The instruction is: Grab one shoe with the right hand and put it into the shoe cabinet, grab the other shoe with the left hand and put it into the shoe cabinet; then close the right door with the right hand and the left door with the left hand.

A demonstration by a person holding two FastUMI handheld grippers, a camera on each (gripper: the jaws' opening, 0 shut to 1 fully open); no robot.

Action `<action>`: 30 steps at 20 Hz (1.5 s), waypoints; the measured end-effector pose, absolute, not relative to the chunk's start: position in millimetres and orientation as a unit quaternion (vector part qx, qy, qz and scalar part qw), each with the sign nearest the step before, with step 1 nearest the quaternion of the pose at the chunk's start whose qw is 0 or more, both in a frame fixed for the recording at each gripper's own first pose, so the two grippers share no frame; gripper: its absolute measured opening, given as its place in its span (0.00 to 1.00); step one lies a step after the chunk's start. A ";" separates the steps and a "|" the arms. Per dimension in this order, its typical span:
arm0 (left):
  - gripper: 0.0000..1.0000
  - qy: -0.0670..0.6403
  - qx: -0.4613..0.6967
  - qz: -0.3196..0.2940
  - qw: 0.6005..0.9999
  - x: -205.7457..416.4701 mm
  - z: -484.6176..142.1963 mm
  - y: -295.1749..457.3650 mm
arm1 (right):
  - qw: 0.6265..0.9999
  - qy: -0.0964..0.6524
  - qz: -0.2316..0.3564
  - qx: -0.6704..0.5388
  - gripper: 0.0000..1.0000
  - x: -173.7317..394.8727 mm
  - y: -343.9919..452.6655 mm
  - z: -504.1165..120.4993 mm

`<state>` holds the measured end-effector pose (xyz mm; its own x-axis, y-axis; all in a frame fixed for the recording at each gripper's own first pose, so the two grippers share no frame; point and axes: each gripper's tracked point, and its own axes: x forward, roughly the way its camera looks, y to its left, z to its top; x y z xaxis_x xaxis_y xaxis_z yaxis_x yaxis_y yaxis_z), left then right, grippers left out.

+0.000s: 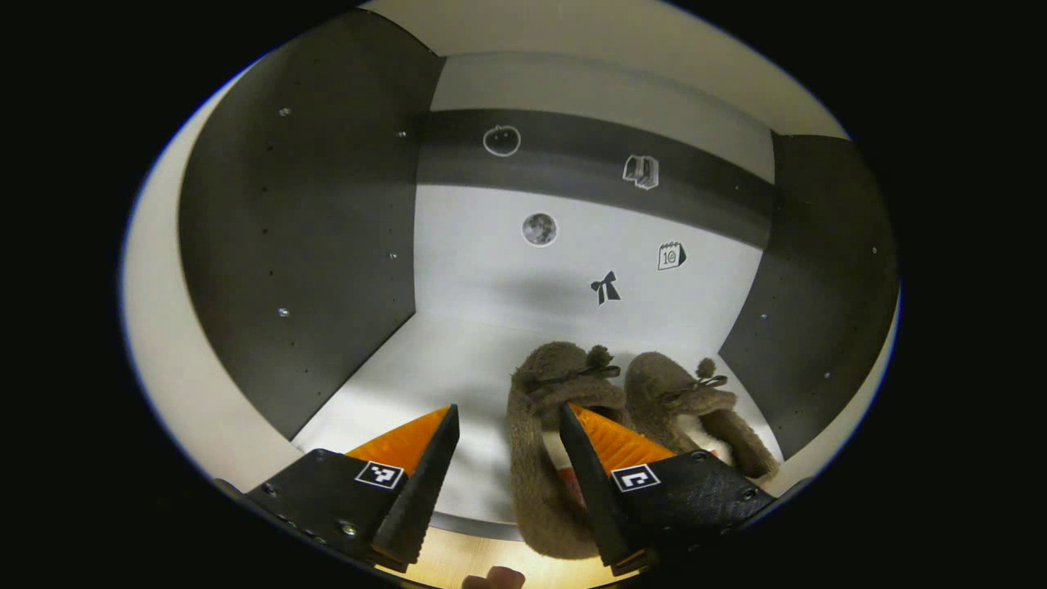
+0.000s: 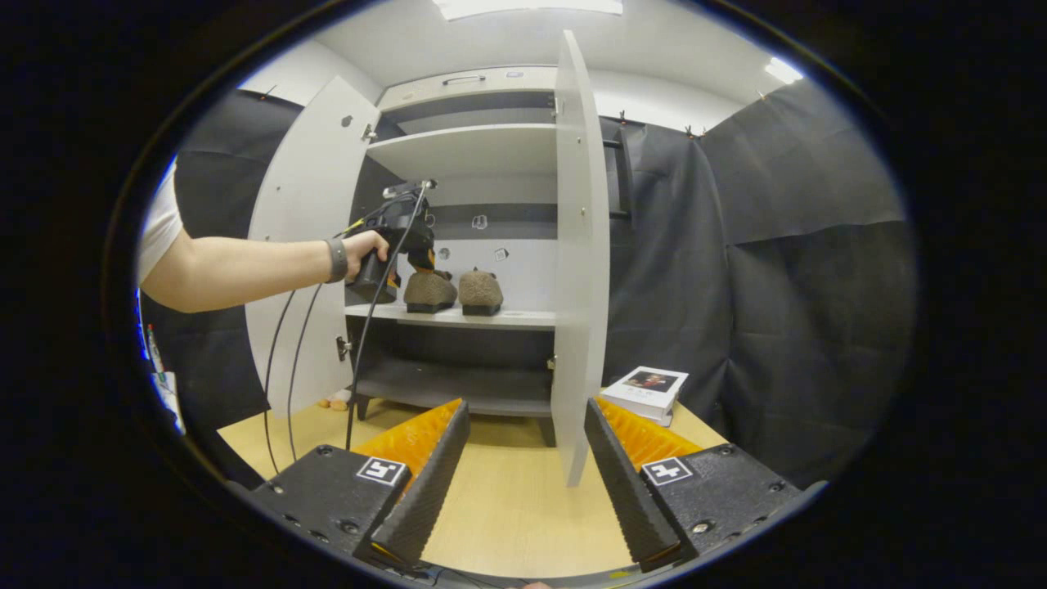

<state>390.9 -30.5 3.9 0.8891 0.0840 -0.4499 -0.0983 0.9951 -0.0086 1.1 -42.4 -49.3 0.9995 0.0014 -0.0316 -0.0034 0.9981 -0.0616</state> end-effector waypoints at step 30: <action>0.92 0.017 0.026 -0.062 0.998 26.1 -17.0 -91.2 | 0.999 -0.031 0.029 0.026 0.92 -10.7 -44.5 9.7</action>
